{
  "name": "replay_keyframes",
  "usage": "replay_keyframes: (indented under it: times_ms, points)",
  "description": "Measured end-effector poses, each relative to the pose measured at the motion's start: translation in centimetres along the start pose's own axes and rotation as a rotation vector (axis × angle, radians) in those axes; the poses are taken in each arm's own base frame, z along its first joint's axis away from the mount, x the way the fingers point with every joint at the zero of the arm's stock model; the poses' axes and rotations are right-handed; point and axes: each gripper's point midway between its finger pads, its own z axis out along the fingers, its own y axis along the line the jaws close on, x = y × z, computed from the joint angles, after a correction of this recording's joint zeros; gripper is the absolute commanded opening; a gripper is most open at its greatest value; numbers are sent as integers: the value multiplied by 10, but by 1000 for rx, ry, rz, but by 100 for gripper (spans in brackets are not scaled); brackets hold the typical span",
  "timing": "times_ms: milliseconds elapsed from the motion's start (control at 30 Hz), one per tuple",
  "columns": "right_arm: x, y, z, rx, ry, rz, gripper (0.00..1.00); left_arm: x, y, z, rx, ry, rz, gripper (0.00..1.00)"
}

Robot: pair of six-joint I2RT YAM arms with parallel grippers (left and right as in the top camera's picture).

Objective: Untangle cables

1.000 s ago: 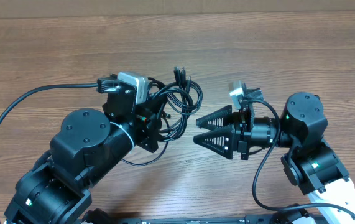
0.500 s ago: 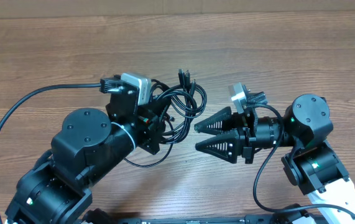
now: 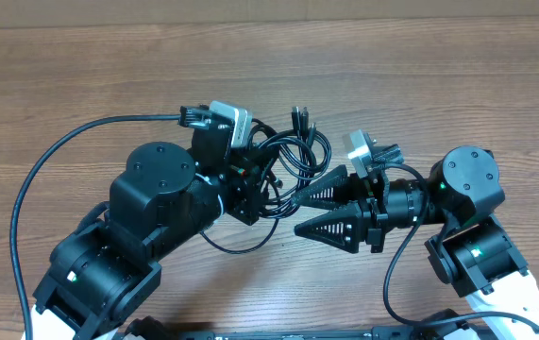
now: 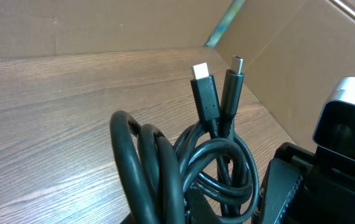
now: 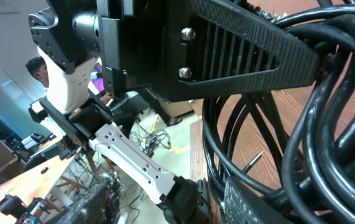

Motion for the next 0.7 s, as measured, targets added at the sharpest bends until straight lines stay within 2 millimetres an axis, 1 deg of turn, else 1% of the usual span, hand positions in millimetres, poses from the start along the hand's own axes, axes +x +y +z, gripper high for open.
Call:
replay_keyframes:
  times_ms: [200,300,500,700]
  points:
    - [3,-2,0,4,7,21,51,5,10,-2,-53,12,-4,4]
    - [4,-3,-1,10,9,35,51,3,13,-6,-75,-3,-3,4]
    - [3,-9,-5,34,1,50,51,-4,11,-24,-76,-53,1,4]
    - [3,-9,-5,35,2,51,51,-3,7,-25,-53,-48,2,4]
